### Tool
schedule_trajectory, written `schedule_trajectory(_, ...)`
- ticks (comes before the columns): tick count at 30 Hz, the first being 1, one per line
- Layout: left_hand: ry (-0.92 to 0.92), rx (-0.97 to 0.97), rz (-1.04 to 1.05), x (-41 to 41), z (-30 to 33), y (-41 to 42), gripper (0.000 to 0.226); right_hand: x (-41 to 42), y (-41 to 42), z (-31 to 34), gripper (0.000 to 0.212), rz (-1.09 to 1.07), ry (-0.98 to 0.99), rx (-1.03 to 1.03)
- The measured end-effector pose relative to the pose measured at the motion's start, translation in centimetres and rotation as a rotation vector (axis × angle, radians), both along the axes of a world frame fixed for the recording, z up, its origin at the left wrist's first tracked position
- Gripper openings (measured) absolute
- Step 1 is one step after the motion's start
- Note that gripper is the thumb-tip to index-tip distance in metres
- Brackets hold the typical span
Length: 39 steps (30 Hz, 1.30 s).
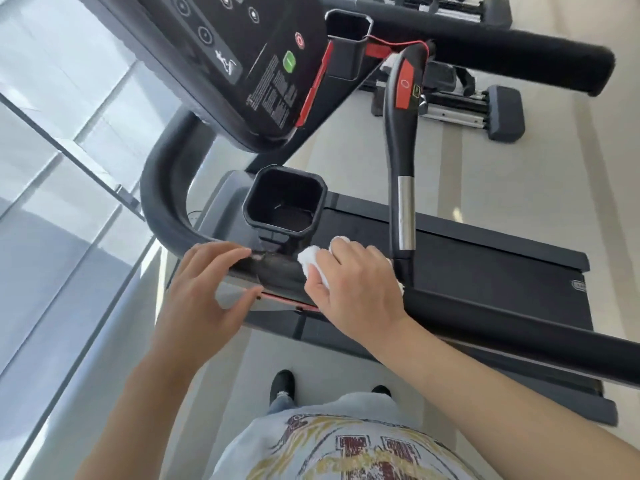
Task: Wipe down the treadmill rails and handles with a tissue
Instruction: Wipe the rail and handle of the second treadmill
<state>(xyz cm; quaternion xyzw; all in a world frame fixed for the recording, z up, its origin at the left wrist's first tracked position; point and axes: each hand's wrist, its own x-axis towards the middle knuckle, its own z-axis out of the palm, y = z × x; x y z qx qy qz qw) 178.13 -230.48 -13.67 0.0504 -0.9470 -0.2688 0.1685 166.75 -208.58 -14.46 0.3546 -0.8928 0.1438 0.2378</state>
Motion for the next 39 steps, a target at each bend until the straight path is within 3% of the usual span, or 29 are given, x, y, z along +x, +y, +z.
schedule_trajectory(5, 0.028, -0.012, 0.034, -0.1, -0.5, -4.8, 0.050, 0.8, -6.2, 0.0, 0.026, -0.023, 0.112, 0.028)
schedule_trajectory(11, 0.002, -0.015, 0.050, -0.2, -0.7, -8.6, 0.051, 1.6, -14.0, -0.4, 0.037, 0.046, 0.076, 0.067)
schedule_trajectory(18, -0.024, 0.066, 0.104, 0.7, -0.7, -11.2, 0.055, 1.5, -21.2, 0.2, 0.032, 0.067, -0.016, -0.096)
schedule_trajectory(27, 0.013, 0.006, -0.137, -0.3, -1.7, -7.3, 0.043, 1.8, -11.2, 0.5, 0.012, 0.061, 0.081, -0.019)
schedule_trajectory(34, 0.051, 0.009, -0.265, -2.1, -1.6, -3.8, 0.035, 0.9, 2.9, 0.4, 0.030, -0.107, 0.159, 0.019)
schedule_trajectory(39, 0.043, 0.029, -0.352, -2.8, -1.2, -0.9, 0.034, 1.3, 3.0, 0.1, 0.030, -0.172, 0.141, -0.027)
